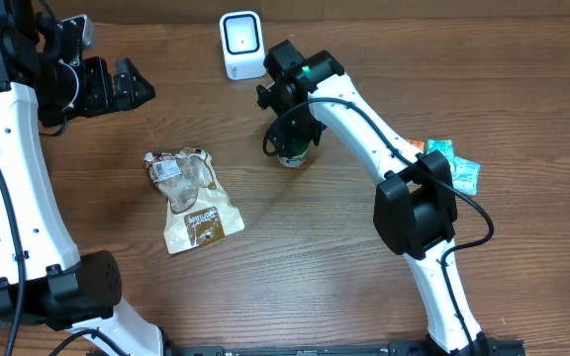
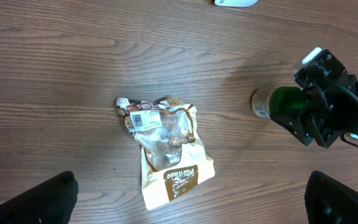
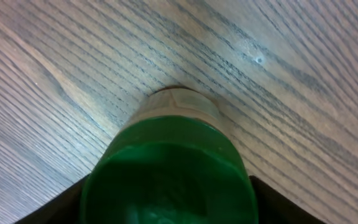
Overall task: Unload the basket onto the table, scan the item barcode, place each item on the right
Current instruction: 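Lift the jar and carry it toward the scanner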
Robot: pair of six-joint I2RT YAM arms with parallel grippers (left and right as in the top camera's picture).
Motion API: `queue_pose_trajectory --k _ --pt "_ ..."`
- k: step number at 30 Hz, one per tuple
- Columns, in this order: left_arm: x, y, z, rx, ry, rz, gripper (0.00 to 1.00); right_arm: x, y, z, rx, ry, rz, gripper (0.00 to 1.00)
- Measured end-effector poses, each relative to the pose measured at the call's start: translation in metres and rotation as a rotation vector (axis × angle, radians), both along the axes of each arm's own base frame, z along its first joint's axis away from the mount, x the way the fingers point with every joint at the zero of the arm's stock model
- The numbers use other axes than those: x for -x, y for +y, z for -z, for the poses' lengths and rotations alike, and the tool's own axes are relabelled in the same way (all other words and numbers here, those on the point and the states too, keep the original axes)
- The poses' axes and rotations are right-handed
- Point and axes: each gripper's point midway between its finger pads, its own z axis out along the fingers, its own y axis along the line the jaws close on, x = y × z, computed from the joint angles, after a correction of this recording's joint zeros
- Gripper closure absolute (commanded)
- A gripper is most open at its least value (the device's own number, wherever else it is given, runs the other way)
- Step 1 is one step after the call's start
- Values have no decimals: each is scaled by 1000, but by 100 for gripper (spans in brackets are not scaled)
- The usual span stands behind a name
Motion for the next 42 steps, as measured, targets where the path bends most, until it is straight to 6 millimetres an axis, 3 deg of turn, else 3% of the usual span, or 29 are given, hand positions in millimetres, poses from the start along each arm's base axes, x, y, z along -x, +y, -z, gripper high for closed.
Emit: queue_pose_trajectory --k 4,11,19,24,29,34,38,42 --pt "0 0 0 0 0 0 0 0 0 0 -2 1 11 48" --pt "0 0 0 0 0 0 0 20 11 -13 -92 111 27 48" --pt "0 0 0 0 0 0 0 39 55 -87 -434 230 -10 50" --pt "0 0 0 0 0 0 0 44 67 -143 -664 275 -43 51" --pt "0 0 0 0 0 0 1 40 62 -199 -904 305 -60 51" --pt "0 0 0 0 0 0 0 32 45 -236 -1112 360 -50 52" --pt "0 0 0 0 0 0 0 23 30 -247 -1183 368 -30 52" --pt "0 0 0 0 0 0 0 17 24 -246 -1179 346 -21 53"
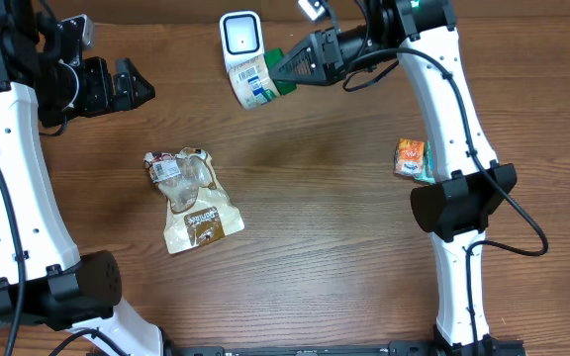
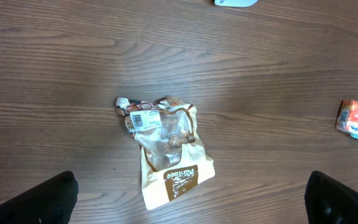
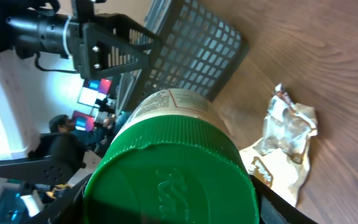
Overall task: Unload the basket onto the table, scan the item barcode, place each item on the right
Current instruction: 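Lift the jar and carry it toward the scanner, then hold the jar's side label in front of the scanner window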
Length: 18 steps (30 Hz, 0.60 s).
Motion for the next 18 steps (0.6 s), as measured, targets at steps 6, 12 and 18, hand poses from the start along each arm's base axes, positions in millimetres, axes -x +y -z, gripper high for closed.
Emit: queue_pose_trajectory --k 6,12,18 --pt "0 0 0 0 0 0 0 -10 6 35 206 -108 38 56" --pt "0 0 0 0 -1 0 1 -40 23 78 543 -390 120 56" --pt "0 0 0 0 0 0 0 -99 37 94 783 -749 282 57"
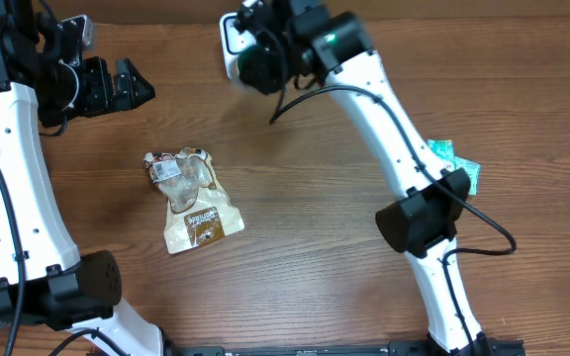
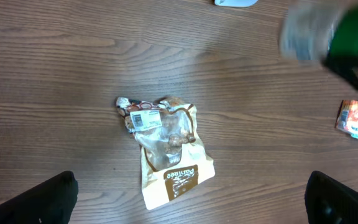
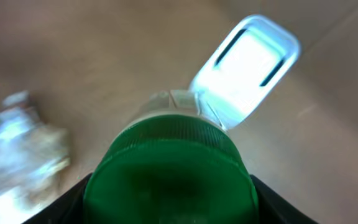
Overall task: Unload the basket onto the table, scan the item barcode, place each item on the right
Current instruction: 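Hold the jar's side label in front of the scanner window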
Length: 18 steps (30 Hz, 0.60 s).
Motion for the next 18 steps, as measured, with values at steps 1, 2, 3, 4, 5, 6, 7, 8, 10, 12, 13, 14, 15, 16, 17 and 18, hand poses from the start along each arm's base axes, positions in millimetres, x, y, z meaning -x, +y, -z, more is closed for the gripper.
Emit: queue_pose_trajectory --k 1,2,3,4,5,6,7,8,10,12,13,14,15,16,17,18 --pt "0 0 0 0 0 0 0 -10 0 2 30 -58 2 58" --pt "0 0 0 0 0 0 0 -18 0 3 53 -102 -4 60" --pt "0 0 0 0 0 0 0 -29 -1 4 84 -165 -14 62" --pt "0 0 0 0 0 0 0 -37 -1 5 106 -211 -27 66" --pt "0 0 0 0 0 0 0 -46 -1 5 134 -269 -46 68" --pt "0 0 0 0 0 0 0 -51 -2 7 158 -306 -60 69" --pt "0 0 0 0 0 0 0 -60 -2 7 185 -360 -81 69" --pt "0 0 0 0 0 0 0 -63 -2 8 205 -386 -96 69" --pt "0 0 0 0 0 0 1 -76 -1 8 243 -473 -120 69" --pt "0 0 0 0 0 0 0 -85 1 5 270 -545 -136 69" --pt "0 0 0 0 0 0 0 -89 2 3 282 -584 -145 69" --pt "0 0 0 0 0 0 0 -93 3 0 289 -619 -151 68" --pt "0 0 0 0 0 0 0 -96 5 -3 297 -653 -158 68" --pt "0 0 0 0 0 0 0 -99 6 -6 304 -686 -162 67" --pt "0 0 0 0 0 0 1 -101 7 -8 310 -712 -168 67" --pt "0 0 0 0 0 0 0 -104 8 -10 316 -735 -171 67"
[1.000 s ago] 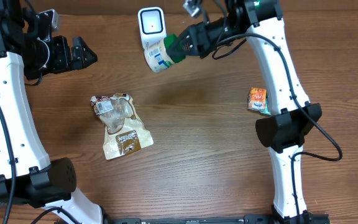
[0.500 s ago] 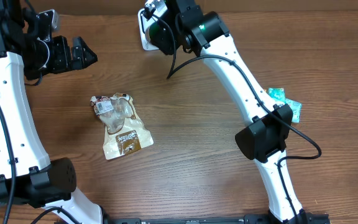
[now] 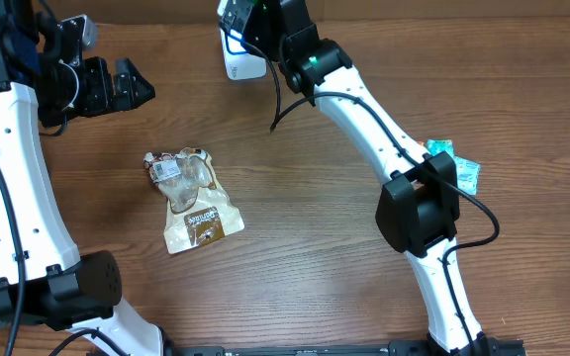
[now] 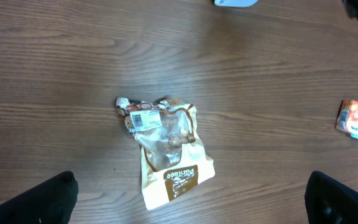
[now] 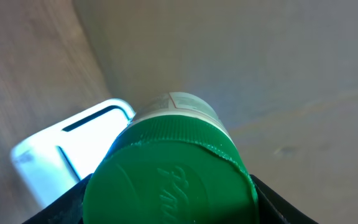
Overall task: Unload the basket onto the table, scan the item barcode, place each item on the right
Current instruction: 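Hold the jar's side label in front of the scanner window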
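Observation:
A bottle with a green lid (image 5: 169,177) and a pale label (image 5: 178,107) is the item, and my right gripper (image 3: 248,20) is shut on it at the table's far edge. The bottle is held just above and in front of the white barcode scanner (image 5: 67,149), whose lower part shows under the arm in the overhead view (image 3: 241,65). Most of the bottle is hidden by the gripper from above. My left gripper (image 3: 135,87) hangs open at the far left, high over the table, with nothing between its fingers (image 4: 48,199).
A crumpled tan snack bag (image 3: 192,199) with a barcode sticker lies left of centre, seen also in the left wrist view (image 4: 166,149). Small colourful packets (image 3: 453,165) lie at the right by the right arm's elbow. A dark basket sits at the left edge.
My right gripper has moved with the bottle toward the table's far edge, and now sits higher over the scanner. The left arm, snack bag and packets are where they were.
My right gripper was shut on the bottle as it stood on the table's middle. Then the bottle was off the table, held sideways beside the scanner. It was then in front of the scanner's face, and now sits just above it.

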Robot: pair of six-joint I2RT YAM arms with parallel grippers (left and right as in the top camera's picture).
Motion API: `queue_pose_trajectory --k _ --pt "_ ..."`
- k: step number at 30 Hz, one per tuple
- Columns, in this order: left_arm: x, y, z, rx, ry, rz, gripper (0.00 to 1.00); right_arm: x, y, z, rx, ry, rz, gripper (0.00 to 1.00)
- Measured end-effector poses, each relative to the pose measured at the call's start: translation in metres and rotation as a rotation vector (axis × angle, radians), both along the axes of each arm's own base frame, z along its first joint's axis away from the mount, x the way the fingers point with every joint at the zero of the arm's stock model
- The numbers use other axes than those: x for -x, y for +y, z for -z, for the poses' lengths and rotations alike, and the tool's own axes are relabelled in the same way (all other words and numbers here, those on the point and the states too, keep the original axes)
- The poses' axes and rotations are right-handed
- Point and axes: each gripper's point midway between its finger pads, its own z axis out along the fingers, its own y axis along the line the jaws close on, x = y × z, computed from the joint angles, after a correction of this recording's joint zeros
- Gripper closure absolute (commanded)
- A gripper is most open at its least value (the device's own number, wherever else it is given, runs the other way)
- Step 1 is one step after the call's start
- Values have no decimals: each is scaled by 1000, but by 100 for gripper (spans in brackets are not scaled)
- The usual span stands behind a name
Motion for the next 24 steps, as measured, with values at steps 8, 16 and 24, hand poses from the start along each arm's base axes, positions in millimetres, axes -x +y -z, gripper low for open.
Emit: queue_pose_trajectory --k 8,16,24 --pt "0 0 0 0 0 0 1 -22 4 -6 99 -191 -51 62" --pt "0 0 0 0 0 0 0 -37 -3 68 309 -176 -116 62" --pt "0 0 0 0 0 0 1 -43 -13 80 363 -188 -124 62"
